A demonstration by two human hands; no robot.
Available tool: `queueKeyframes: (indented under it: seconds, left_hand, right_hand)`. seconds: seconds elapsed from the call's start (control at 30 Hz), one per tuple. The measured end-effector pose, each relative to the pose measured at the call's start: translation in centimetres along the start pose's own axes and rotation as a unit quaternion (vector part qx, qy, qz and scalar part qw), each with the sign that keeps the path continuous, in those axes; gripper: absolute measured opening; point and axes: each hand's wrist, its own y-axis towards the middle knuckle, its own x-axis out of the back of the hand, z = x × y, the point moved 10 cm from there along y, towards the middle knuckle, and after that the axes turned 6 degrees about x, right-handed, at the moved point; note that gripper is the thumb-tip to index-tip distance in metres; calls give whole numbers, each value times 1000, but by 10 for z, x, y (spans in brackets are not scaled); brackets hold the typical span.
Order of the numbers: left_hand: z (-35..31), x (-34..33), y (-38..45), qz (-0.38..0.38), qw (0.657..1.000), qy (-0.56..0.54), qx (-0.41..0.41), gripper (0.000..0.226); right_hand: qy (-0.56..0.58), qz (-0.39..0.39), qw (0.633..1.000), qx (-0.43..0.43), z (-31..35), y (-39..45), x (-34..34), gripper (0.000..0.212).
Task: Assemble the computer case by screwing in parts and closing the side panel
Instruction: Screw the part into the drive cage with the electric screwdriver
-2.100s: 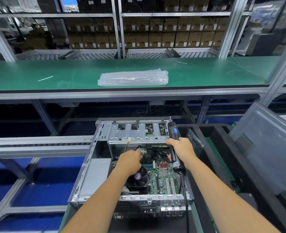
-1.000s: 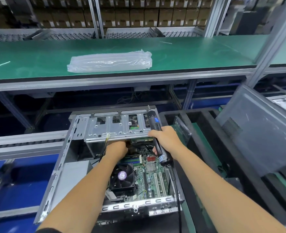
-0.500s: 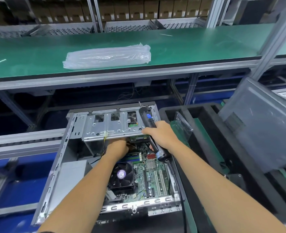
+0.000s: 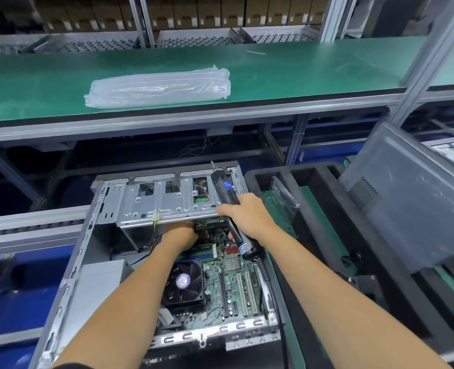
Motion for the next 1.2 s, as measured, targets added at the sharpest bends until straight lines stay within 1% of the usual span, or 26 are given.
queueKeyframes:
  seconds: [0.07,0.17,0.37,0.47,0.5,0.63,0.7,0.73,0.8,0.83,0.9,1.0,1.07,1.13,1.17,1.2]
  left_hand:
    - [-4,2,3,-1,1000,-7,-14,37]
    - [-8,8,4,-12,999,-11,-30,26]
    - [-14,5,0,8,999,8,-37,28]
    - [-13,3,1,7,999,7,-39,14]
    - [-13,3,0,9,999,9,-41,13]
    - [-17,7,-3,-9,997,28,-65,14]
    - [-19,10,-3,-27,996,36,-73,18]
    - [-19,8,-3,-22,996,39,-76,20]
    - [-20,8,-5,-25,995,38,-85,13]
    - [-21,11,-6,-40,994,30,-93,8]
    - [-18,16,-5,-66,993,14,-96,21]
    - [-10,13,-2,-44,995,-6,-86,21]
    - [-9,12,-1,-50,995,-12,-83,21]
    - [-14,14,-2,-62,994,-10,-91,11]
    - [-15,13,-2,-62,994,-11,-94,9]
    - [-16,12,-2,-57,994,-14,-93,12]
  right_hand:
    - [-9,-3,1000,0,0,0,1,39]
    - [9,1,1000,-1,-2,2,-1,36]
    - [-11,0,1000,1,-1,3,0,36]
    - [-17,-1,1000,0,0,2,0,35]
    - [-13,-1,1000,0,0,2,0,35]
    - [13,5,1000,-5,0,1,-1,35]
    - [13,5,1000,-6,1,0,-1,35]
    - [14,6,1000,-6,1,0,-2,33]
    - [15,8,1000,-5,2,0,-2,30]
    - [16,8,1000,-5,2,0,-2,29]
    - [16,7,1000,-5,2,0,-2,28]
    - [16,8,1000,-3,2,1,-2,28]
    - [15,7,1000,-3,1,1,-2,28]
    - [13,5,1000,-4,0,2,-2,30]
    - [13,6,1000,-4,-1,2,-2,29]
    - [14,6,1000,-3,0,3,-3,29]
